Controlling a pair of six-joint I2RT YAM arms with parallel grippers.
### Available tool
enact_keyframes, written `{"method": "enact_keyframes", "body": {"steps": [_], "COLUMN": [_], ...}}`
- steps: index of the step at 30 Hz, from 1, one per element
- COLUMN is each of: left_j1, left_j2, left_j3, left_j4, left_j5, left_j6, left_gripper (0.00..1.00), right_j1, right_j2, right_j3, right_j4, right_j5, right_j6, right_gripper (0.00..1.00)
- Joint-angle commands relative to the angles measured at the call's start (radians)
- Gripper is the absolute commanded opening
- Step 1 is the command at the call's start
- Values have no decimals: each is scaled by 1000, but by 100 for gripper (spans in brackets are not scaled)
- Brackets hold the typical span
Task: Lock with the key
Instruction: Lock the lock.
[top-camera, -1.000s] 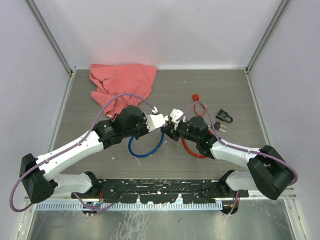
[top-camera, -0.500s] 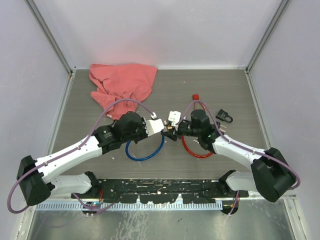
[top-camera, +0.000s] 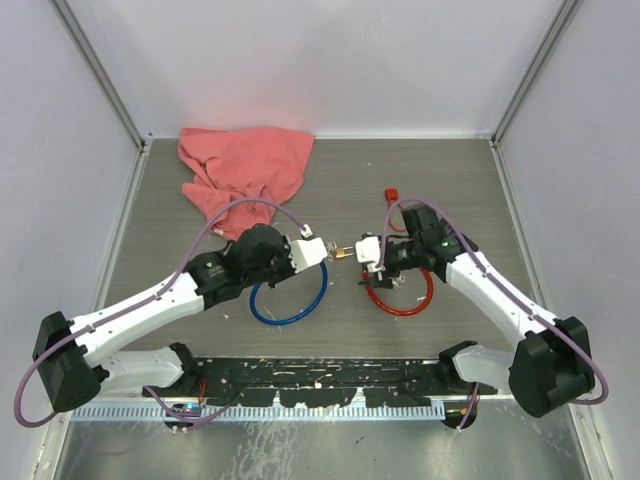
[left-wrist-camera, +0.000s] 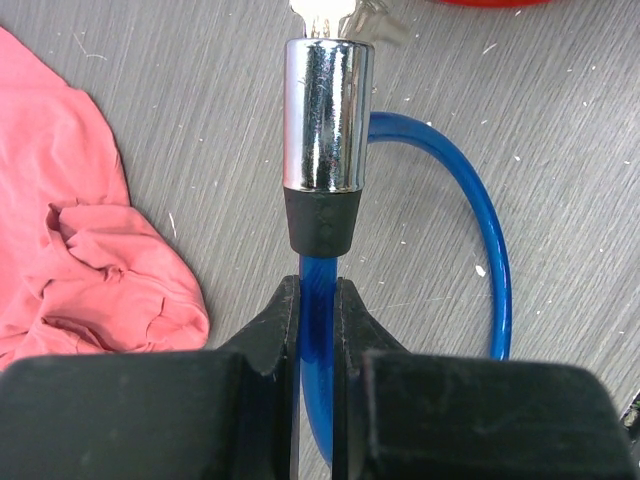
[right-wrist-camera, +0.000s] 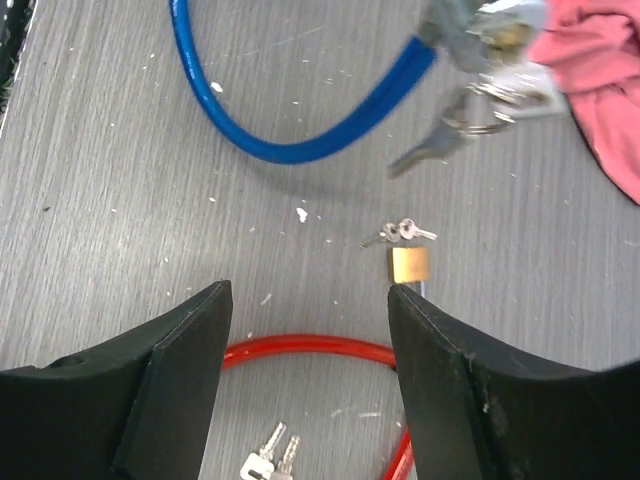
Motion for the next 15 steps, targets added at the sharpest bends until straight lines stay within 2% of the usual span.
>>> {"method": "enact_keyframes", "body": {"steps": [1, 4, 7, 11, 15], "left_j1": [-17, -30, -47, -71, -88], "left_j2": [-37, -41, -43, -48, -50], "left_j3": [-11, -9, -6, -1, -6], "left_j4": [18, 10, -5, -30, -36], "left_j5": [16, 13, 5, 5, -2], "left_j6": [-13, -17, -24, -47, -74], "left_gripper": [0, 0, 0, 0, 0], "right_j1": [-107, -175, -198, -198, -198], "right_j2": [-18, -21, -13, 38, 109], "right_j3": [120, 172, 207, 249, 265], "right_j4": [-100, -95, 34, 125, 155], "right_j5": [-147, -295, -399, -431, -438], "right_j6": [42, 182, 493, 854, 1076], "right_gripper": [69, 69, 71, 71, 70]}}
